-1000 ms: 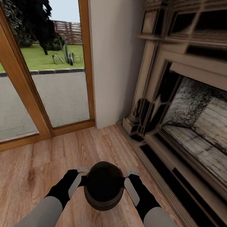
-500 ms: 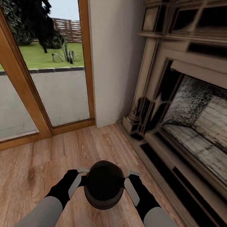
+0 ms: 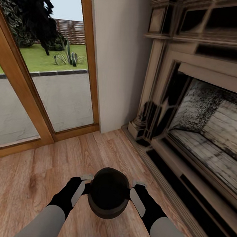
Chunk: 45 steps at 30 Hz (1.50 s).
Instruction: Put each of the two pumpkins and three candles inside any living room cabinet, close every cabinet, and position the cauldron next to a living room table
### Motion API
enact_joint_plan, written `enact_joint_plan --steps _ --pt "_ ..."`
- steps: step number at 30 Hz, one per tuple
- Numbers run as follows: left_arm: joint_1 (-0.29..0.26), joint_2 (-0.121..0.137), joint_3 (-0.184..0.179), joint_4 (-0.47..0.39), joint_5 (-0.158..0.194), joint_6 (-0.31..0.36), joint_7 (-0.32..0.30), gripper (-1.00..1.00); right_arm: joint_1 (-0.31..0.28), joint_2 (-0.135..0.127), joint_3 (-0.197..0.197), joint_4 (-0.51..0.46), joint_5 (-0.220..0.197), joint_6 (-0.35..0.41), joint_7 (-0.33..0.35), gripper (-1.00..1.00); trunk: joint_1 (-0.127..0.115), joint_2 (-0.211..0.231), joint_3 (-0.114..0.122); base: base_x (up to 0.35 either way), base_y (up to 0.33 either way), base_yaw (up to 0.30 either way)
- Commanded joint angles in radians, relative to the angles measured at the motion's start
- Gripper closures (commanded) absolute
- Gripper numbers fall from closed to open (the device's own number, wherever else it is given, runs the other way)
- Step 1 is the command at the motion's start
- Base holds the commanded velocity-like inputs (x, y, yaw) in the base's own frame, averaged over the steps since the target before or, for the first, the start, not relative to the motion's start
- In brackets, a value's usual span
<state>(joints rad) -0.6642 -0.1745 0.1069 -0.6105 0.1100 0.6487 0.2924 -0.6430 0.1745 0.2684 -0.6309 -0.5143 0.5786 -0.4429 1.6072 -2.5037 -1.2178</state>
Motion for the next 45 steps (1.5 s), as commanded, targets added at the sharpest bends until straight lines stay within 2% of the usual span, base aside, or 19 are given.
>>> enact_joint_plan --steps 1,3,8,17,26,39,40,45 --pt "0.000 0.000 0.000 0.000 -0.001 0.000 0.001 -1.00 0.000 0.000 0.000 0.000 0.000 0.000 0.000 -1.00 0.000 0.000 0.000 0.000 0.000 0.000" --pt "0.000 0.000 0.000 0.000 -0.001 0.000 0.001 -1.00 0.000 0.000 0.000 0.000 0.001 0.000 0.000 -1.00 0.000 0.000 0.000 0.000 0.000 0.000" --pt "0.000 0.000 0.000 0.000 -0.001 0.000 0.001 -1.00 0.000 0.000 0.000 0.000 0.002 0.000 0.000 -1.00 0.002 -0.001 -0.019 0.000 0.000 0.000" --pt "0.000 0.000 -0.001 0.000 -0.001 0.000 0.001 -1.00 0.000 0.000 0.000 0.000 0.002 0.000 0.000 -1.00 0.002 -0.001 -0.019 0.000 0.000 0.000" --pt "0.000 0.000 -0.001 0.000 -0.001 0.000 0.001 -1.00 0.000 0.000 0.000 0.000 0.002 0.000 0.000 -1.00 0.006 -0.003 -0.054 0.000 0.000 0.000" --pt "0.000 0.000 -0.001 0.000 -0.001 0.000 0.001 -1.00 0.000 0.000 0.000 0.001 0.002 0.000 0.000 -1.00 0.008 -0.004 -0.066 0.000 0.000 0.000" --pt "0.000 0.000 -0.001 0.000 -0.001 0.000 0.001 -1.00 0.000 0.000 0.000 0.001 0.002 0.000 0.000 1.00 0.008 -0.004 -0.066 0.000 0.000 0.000" --pt "0.000 0.000 -0.001 0.001 -0.001 0.000 0.001 -1.00 0.000 0.000 -0.001 0.001 0.002 0.000 0.000 1.00 0.008 -0.004 -0.066 0.000 0.000 0.000"
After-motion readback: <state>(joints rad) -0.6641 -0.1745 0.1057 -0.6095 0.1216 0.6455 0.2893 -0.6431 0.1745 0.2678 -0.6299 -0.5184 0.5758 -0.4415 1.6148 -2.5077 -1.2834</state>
